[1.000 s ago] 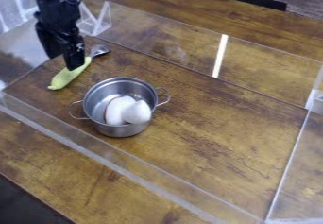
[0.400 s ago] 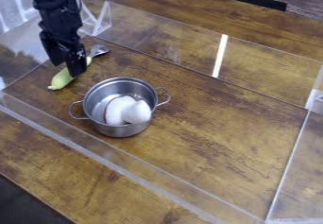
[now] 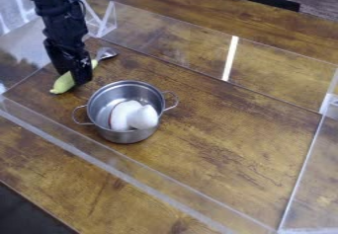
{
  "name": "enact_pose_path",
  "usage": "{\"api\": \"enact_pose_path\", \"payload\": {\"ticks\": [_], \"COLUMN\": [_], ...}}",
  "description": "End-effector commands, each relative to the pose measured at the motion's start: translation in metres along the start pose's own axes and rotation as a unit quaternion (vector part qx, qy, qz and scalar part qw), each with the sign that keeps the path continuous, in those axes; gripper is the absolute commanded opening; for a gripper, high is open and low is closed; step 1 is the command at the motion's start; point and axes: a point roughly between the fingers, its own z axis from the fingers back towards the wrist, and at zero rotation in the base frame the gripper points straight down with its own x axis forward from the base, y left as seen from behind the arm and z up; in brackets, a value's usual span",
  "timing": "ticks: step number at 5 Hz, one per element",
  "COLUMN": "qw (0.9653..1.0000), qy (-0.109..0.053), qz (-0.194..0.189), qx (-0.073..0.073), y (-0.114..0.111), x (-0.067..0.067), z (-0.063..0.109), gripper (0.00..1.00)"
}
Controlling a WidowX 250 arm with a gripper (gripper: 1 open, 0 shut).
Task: Move the green spoon to the right
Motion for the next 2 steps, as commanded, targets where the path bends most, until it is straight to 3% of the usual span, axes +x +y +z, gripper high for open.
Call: {"api": "enact_pose_path", "payload": {"ticks": [1,2], "qw": [0.999,0.9988], "qy": [-0.036,-0.04], "qz": [-0.008,-0.023], "qx": [0.025,0.018], "y": [-0.0017,0.0032], "x": [0.0254,0.033], "z": [0.0303,0.034], "gripper": [1.0,1.0]}}
